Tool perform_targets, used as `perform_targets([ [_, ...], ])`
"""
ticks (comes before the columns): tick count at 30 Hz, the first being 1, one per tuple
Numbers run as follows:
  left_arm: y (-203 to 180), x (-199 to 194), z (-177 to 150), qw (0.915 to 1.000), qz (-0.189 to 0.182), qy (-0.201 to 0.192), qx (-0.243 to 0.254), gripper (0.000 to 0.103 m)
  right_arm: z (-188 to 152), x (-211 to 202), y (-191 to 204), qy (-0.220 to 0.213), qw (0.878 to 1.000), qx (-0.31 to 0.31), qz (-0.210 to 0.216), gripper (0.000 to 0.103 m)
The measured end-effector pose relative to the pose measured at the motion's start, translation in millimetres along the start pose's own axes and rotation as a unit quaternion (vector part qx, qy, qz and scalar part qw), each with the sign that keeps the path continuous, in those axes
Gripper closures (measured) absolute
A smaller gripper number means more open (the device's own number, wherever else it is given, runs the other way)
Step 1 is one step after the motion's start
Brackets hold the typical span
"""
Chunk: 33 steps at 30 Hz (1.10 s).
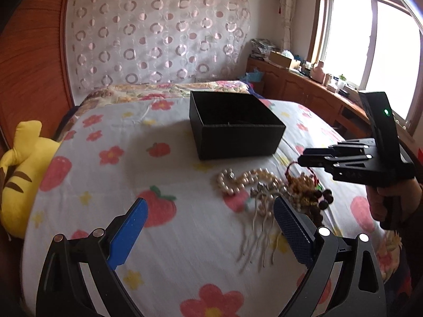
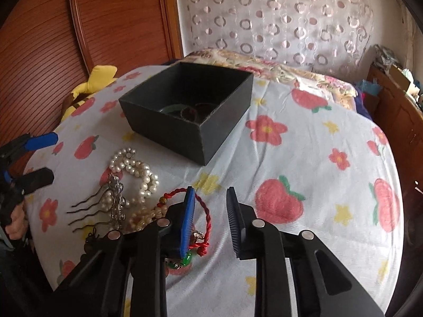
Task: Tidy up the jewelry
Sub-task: 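Grasp the red cord bracelet with the right tool and lift it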
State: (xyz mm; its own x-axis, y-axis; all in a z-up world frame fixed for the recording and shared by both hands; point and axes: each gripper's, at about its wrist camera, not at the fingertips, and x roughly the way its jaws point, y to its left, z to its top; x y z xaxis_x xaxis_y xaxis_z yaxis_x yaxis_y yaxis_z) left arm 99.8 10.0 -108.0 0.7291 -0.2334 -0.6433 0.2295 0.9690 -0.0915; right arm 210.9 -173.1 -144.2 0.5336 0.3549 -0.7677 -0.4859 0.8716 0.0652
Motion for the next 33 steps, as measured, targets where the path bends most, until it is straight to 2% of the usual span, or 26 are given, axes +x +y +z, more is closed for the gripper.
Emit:
perform_targets([
  [5,-4,1,-7,1.0,-0.002,0.006,0.004,0.011,-2,9,4,0.026,1.0,-0.008,0.001,0.077],
  [7,-6,2,-8,0.9999,-0.003,0.008,0.006,0.011,-4,10,4,0.031,0.999,-0.012,0.0,0.098],
  [8,-7,2,-9,0.9999,-0.004,0.01,0.006,0.011,-4,9,3,0.03,0.999,-0.01,-0.001,0.099],
  [14,-14,7,-16,0.9993,-0.016,0.028,0.017,0.011,-2,-20,-2,-0.017,1.0,0.007,0.004,0.1],
  [17,-20,11,-19,0.9988,-0.019,0.038,0.026,0.011,2,-48,2,-0.056,0.998,0.002,-0.007,0.1],
  [23,-26,14,-23,0.9981,-0.025,0.046,0.032,0.011,11,-85,6,-0.101,0.995,-0.008,-0.015,0.1],
  [26,-26,15,-22,0.9981,-0.024,0.047,0.033,0.011,13,-98,6,-0.11,0.994,-0.007,-0.005,0.1],
  [33,-28,15,-23,0.998,-0.026,0.045,0.036,0.011,7,-96,6,-0.105,0.994,-0.009,-0.014,0.1],
])
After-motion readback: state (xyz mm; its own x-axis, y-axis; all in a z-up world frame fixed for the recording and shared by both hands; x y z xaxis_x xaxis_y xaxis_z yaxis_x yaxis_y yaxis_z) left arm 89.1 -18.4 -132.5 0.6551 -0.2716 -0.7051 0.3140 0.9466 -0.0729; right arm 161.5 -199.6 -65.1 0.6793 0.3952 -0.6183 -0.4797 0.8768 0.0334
